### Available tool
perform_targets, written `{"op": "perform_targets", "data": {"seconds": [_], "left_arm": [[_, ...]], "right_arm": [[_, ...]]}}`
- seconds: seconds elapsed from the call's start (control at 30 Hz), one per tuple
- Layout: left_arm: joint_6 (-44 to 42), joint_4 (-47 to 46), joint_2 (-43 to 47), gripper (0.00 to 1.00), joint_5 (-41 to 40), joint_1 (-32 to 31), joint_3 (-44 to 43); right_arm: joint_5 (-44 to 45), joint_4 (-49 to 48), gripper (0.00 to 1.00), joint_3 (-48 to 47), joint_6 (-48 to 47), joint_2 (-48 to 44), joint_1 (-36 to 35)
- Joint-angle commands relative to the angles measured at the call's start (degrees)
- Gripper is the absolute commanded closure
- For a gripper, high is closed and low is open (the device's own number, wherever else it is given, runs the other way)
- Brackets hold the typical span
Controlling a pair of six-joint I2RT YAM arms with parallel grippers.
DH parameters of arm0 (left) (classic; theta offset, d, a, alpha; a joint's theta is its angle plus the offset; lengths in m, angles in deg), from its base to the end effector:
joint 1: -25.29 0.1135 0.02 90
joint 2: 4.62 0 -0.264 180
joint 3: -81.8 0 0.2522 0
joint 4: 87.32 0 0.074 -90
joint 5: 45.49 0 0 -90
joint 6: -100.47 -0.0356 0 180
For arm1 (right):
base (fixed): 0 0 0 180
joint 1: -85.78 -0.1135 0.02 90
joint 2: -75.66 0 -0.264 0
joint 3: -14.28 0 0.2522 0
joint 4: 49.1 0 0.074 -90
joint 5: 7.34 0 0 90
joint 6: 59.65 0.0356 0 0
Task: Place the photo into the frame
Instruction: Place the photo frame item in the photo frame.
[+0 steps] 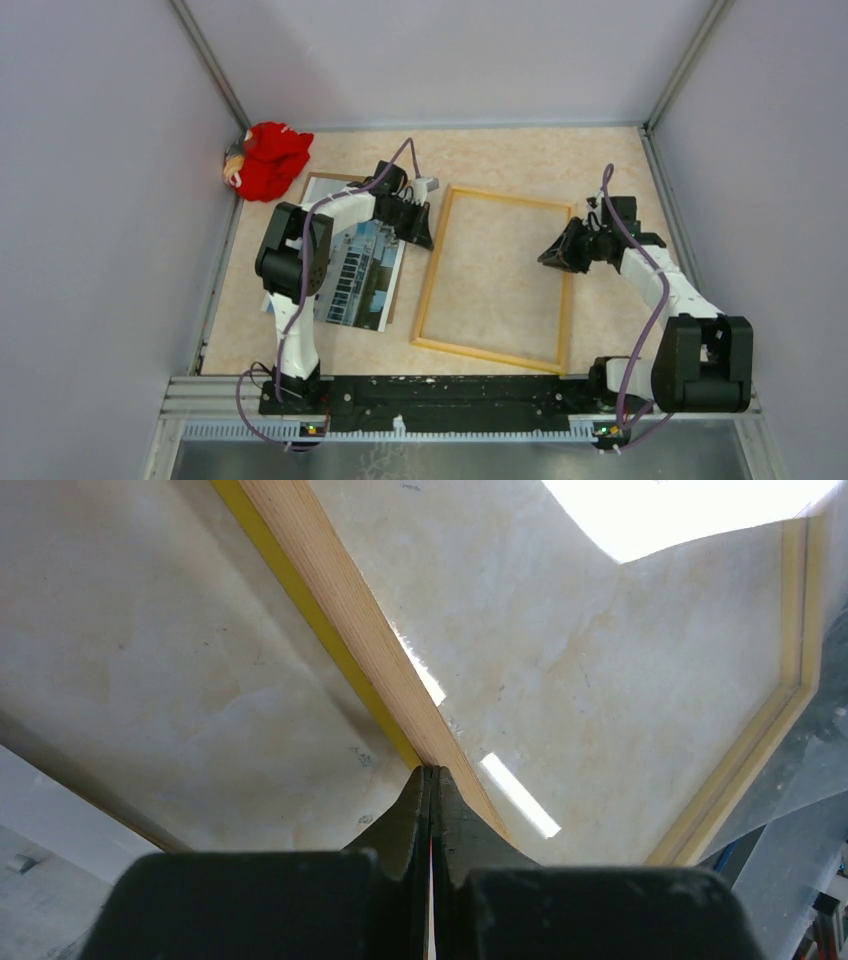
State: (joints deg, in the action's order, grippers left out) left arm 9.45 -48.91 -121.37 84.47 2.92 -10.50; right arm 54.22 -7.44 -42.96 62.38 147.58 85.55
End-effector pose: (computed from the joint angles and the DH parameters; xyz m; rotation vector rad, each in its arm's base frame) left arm 0.3747 -0.1789 0.1547 0.7554 2.5162 -1.0521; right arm 0.2403 0.0179 0.2129 0.5182 2.5430 0.8474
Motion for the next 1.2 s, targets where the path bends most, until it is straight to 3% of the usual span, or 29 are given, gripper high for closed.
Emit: {"op": "perform_targets", "data": {"seconds": [0.0, 0.23, 0.43, 0.7, 1.17], "left_arm": [[-1.27, 3.66, -1.36, 1.00, -2.80, -0.97, 2.37], [-1.40, 3.58, -0.98, 1.00, -2.87, -0.92, 2.68], [-1.53, 3.57, -0.85, 1.00, -2.92, -0.92, 2.87], [-1.52, 3.51, -0.78, 1.00, -2.96, -0.92, 2.92], [-1.53, 3.63, -1.02, 1.00, -2.94, -0.92, 2.72]], "right_arm": [[1.24, -1.41, 0.69, -0.34, -0.58, 0.92, -0.67], [6.07, 0.38, 0.28, -1.70, -1.80, 2.51, -1.73], [9.53, 1.72, 0.15, -3.44, -2.52, 3.34, -3.23], [12.23, 2.25, 0.09, -4.01, -3.81, 4.28, -3.72], [12.22, -0.88, 0.08, -3.71, -3.55, 8.11, -4.14]]}}
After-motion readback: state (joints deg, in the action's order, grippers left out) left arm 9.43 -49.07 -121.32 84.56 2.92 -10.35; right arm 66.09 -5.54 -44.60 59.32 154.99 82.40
